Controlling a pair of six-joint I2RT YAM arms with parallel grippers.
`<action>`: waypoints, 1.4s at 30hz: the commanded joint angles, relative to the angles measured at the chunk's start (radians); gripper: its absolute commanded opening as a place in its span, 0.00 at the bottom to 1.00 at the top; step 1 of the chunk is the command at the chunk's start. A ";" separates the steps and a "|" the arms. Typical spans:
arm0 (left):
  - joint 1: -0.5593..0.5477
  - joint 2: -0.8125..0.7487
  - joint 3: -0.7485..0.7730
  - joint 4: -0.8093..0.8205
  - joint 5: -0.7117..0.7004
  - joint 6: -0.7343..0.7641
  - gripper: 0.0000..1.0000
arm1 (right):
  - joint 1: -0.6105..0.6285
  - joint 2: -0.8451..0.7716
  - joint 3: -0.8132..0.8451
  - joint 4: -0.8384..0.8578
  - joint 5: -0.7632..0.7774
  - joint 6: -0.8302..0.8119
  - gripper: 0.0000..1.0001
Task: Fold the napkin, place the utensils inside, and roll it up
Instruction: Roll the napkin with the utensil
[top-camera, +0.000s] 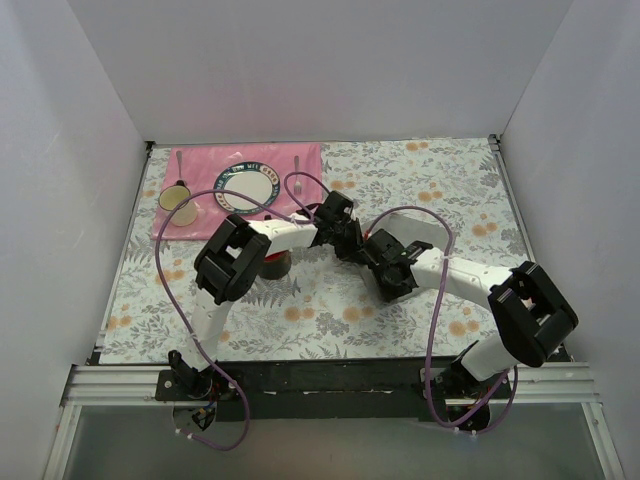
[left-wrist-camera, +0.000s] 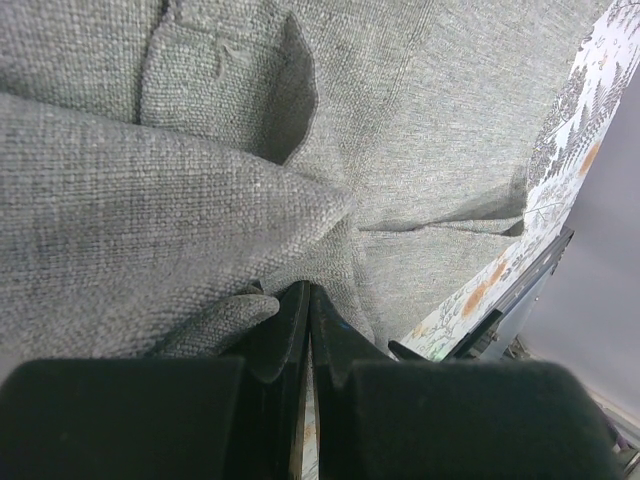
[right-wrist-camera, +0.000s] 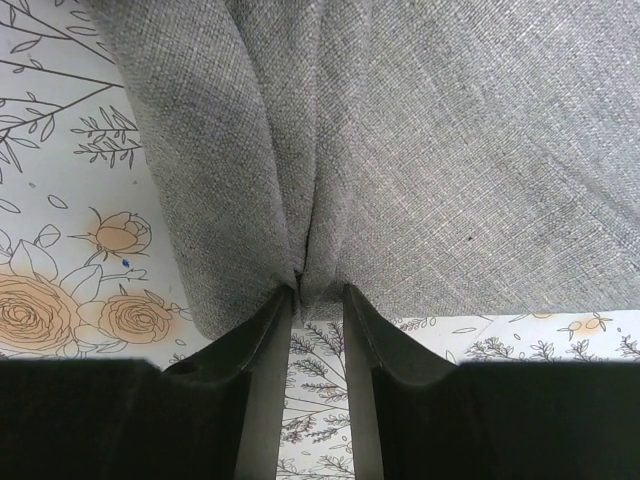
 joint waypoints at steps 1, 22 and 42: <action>0.002 0.086 0.007 -0.102 -0.098 0.049 0.00 | -0.003 0.027 -0.003 -0.033 -0.007 0.022 0.35; 0.002 0.094 0.027 -0.131 -0.091 0.052 0.00 | -0.059 0.084 0.193 0.093 -0.130 -0.067 0.34; 0.047 -0.021 0.199 -0.229 -0.020 0.106 0.25 | -0.155 0.116 -0.094 0.263 -0.172 0.057 0.01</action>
